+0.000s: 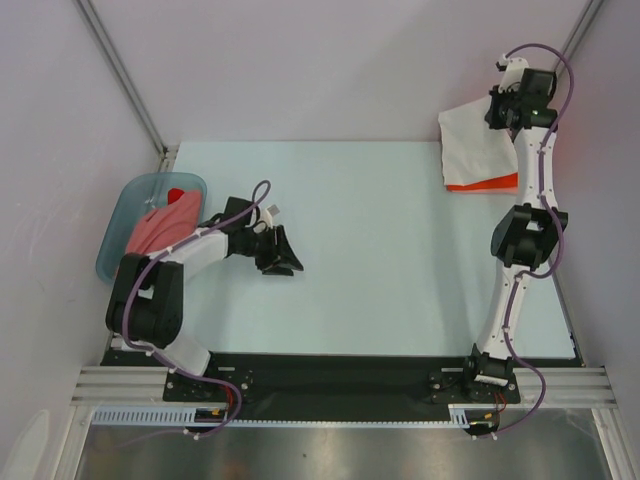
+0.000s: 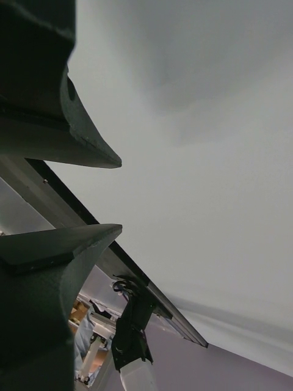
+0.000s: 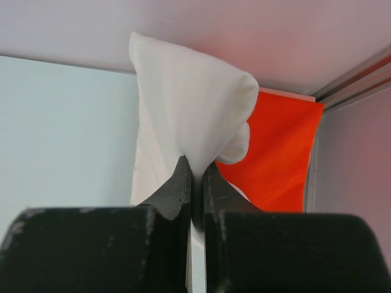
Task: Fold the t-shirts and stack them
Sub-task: Neatly place the folded tshirt to the corner
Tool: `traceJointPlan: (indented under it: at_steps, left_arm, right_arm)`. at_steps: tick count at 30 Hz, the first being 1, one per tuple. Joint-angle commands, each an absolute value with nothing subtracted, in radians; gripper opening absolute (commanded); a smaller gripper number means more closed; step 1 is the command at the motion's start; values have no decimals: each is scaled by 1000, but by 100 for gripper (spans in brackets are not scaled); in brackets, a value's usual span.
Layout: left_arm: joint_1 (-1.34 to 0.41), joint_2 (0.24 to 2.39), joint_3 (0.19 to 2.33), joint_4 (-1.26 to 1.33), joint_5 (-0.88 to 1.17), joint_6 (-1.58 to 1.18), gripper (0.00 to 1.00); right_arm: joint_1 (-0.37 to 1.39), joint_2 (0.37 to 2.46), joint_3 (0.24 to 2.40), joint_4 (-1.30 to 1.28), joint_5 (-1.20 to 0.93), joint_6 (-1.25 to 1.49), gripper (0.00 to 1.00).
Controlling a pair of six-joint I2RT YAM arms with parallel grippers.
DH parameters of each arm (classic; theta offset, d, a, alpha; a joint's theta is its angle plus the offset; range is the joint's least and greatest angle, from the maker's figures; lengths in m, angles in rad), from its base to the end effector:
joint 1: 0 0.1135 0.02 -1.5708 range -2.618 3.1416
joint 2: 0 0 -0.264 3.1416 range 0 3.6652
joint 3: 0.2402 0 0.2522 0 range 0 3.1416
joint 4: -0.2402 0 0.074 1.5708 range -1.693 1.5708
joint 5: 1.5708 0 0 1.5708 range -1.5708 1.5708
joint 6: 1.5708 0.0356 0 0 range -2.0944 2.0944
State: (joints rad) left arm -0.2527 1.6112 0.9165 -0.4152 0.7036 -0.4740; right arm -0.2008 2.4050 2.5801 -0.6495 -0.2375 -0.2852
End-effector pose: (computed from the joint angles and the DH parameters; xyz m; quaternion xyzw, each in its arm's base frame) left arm 0.2869 -0.0979 0.1760 -0.0227 0.9170 -0.3898 0.0812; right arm 0.5337 -0.1001 0.3430 -0.0974 0.8441 -0.0264 0.5266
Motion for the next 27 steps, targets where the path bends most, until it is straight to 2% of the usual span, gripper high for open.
traceJointPlan:
  at_steps: [1, 14, 27]
  left_arm:
    - [-259, 1540, 899, -371, 724, -497, 47]
    - [-259, 1465, 827, -341, 733, -515, 48]
    - [-261, 1494, 856, -365, 741, -492, 48]
  right_arm:
    - [-164, 2223, 2592, -659, -233, -259, 0]
    - [-106, 2111, 2543, -784, -190, -275, 0]
    - [-121, 2166, 2539, -778, -178, -322, 0]
